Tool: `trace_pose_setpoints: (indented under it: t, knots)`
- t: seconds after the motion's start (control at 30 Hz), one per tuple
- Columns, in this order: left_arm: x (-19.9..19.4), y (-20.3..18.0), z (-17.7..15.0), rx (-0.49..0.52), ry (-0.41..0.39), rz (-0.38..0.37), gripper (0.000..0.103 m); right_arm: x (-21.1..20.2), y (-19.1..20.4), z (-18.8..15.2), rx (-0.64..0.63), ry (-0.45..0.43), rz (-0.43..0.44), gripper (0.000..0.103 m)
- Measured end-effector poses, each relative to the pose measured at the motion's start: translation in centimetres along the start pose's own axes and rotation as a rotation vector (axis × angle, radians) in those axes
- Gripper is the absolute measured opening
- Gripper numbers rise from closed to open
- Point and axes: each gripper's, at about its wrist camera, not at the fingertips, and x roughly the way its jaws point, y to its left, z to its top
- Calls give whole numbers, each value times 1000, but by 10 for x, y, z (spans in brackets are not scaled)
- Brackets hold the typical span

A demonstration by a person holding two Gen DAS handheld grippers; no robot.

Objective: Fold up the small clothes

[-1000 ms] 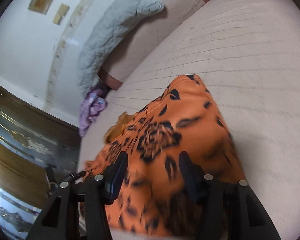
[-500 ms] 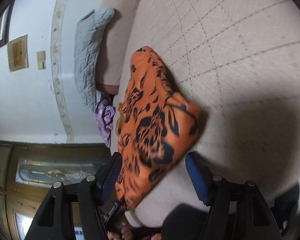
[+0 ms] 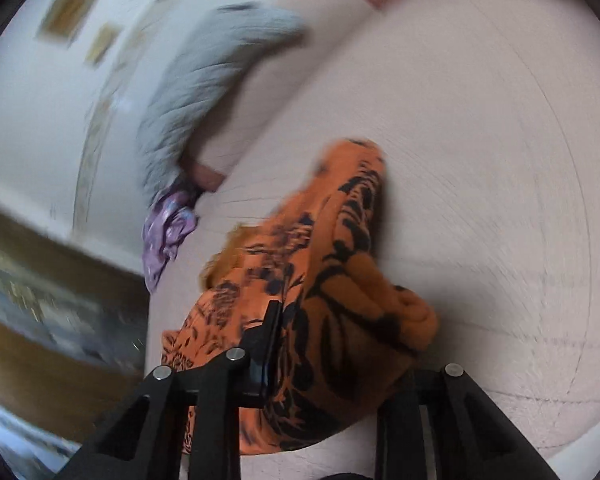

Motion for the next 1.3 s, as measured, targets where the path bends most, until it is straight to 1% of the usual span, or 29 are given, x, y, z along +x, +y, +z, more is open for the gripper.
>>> trace_pose_setpoints:
  t: [0.1, 0.2, 0.23, 0.27, 0.37, 0.43, 0.47, 0.5, 0.53, 0.57, 0.6, 0.63, 0.67, 0.7, 0.73, 0.77, 0.8, 0.83, 0.87, 0.9, 0.93, 1.0, 1.03, 1.1, 1.13, 1.17, 1.2, 1.23, 1.3]
  knots:
    - [-6, 32, 11, -135, -42, -1, 102, -5, 59, -3, -139, -8, 1, 24]
    - [-19, 69, 17, -274, -93, 1, 102, -1, 115, -27, -253, 15, 23, 24]
    - [-21, 77, 17, -299, -108, 9, 102, 5, 133, -36, -283, 31, 28, 24]
    - [-24, 86, 16, -320, -124, 17, 102, 14, 154, -50, -321, 58, 40, 23]
    - [-33, 107, 14, -347, -163, 48, 102, 42, 195, -90, -399, 139, 71, 23]
    - [-37, 119, 14, -345, -173, 63, 102, 64, 211, -114, -424, 208, 79, 23]
    - [-41, 123, 12, -344, -174, 67, 103, 84, 218, -132, -423, 270, 76, 23]
    - [-41, 128, 12, -344, -172, 66, 102, 96, 219, -142, -419, 313, 73, 26]
    - [-43, 132, 11, -343, -170, 58, 102, 114, 219, -155, -413, 380, 63, 27]
    - [-43, 132, 10, -341, -169, 47, 102, 127, 217, -168, -414, 421, 32, 29]
    - [-41, 132, 11, -332, -164, 18, 102, 131, 216, -174, -423, 429, 21, 30]
    - [-41, 131, 10, -321, -156, -12, 102, 128, 216, -178, -444, 416, 36, 32]
    - [-42, 130, 10, -310, -148, -41, 102, 120, 215, -179, -473, 404, 68, 35]
    - [-41, 125, 10, -294, -139, -84, 102, 117, 216, -174, -489, 411, 94, 40]
    - [-42, 120, 10, -273, -131, -141, 102, 108, 213, -166, -491, 435, 144, 44]
    - [-42, 112, 10, -252, -125, -193, 102, 102, 208, -159, -471, 450, 188, 52]
    - [-42, 102, 10, -219, -115, -257, 102, 93, 200, -151, -433, 461, 238, 55]
    - [-39, 90, 10, -178, -90, -330, 102, 88, 201, -139, -390, 462, 280, 55]
    - [-36, 79, 8, -141, -52, -401, 102, 75, 191, -126, -357, 430, 310, 55]
    - [-31, 66, 6, -105, 1, -475, 102, 66, 190, -124, -354, 395, 307, 55]
    - [-26, 52, 1, -73, 57, -540, 102, 55, 184, -114, -361, 338, 279, 55]
    - [-20, 32, -6, -23, 135, -611, 102, 41, 173, -99, -389, 245, 189, 55]
    - [-21, 26, -9, -3, 141, -607, 102, 38, 165, -92, -389, 206, 135, 53]
    - [-23, 19, -11, 31, 123, -568, 103, 40, 154, -86, -359, 204, 101, 35]
    - [-22, 18, -11, 23, 128, -567, 103, 49, 149, -87, -345, 232, 90, 35]
    - [-21, 19, -11, 10, 131, -568, 103, 65, 143, -94, -343, 299, 52, 34]
    - [-21, 19, -13, 0, 130, -574, 103, 76, 142, -99, -344, 329, 27, 34]
    - [-23, 18, -15, 1, 127, -581, 103, 84, 138, -106, -348, 349, 5, 34]
    - [-27, 18, -16, 7, 120, -599, 103, 85, 139, -117, -383, 324, 23, 34]
